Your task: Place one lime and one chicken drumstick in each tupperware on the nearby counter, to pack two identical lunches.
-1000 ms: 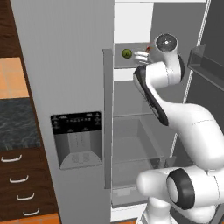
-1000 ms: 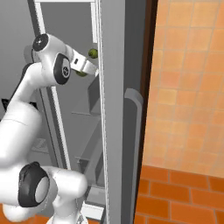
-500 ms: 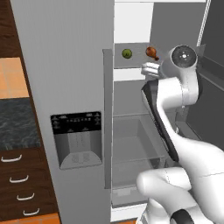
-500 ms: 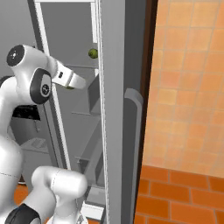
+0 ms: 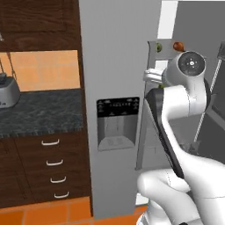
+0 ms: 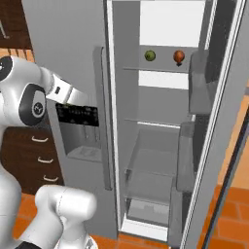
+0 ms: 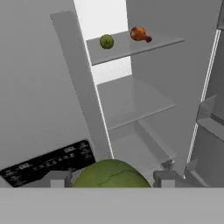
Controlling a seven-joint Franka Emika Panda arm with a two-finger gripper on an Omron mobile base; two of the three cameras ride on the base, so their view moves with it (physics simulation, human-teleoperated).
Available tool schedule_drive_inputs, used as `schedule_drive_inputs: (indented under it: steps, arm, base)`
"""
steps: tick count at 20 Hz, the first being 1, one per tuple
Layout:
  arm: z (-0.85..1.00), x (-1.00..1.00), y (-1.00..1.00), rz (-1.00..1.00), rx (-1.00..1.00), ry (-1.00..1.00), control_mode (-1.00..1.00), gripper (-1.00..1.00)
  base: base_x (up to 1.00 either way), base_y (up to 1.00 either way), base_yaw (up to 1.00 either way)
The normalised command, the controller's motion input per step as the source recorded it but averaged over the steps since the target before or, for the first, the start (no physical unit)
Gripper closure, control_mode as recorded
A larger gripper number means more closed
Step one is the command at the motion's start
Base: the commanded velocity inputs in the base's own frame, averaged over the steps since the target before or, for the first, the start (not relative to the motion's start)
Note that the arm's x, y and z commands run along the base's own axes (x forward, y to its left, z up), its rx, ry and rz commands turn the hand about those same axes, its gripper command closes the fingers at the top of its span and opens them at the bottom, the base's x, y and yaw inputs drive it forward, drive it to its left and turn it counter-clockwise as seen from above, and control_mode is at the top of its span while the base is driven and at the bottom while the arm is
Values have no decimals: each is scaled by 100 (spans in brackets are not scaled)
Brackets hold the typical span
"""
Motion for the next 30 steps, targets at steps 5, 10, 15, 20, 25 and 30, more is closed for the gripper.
schedule_drive_inputs:
  steps: [5, 10, 15, 20, 25, 30]
  arm:
    - [0, 0, 0, 0, 0, 0, 100, 100]
    - [0, 0, 0, 0, 0, 0, 100, 100]
    - [0, 0, 0, 0, 0, 0, 100, 100]
    - [0, 0, 0, 0, 0, 0, 100, 100]
    - [0, 0, 0, 0, 0, 0, 100, 100]
    - [0, 0, 0, 0, 0, 0, 100, 100]
  base:
    - [4, 100, 0]
    - [3, 100, 0]
    - [2, 100, 0]
    - [10, 100, 0]
    - [24, 100, 0]
    - [51, 100, 0]
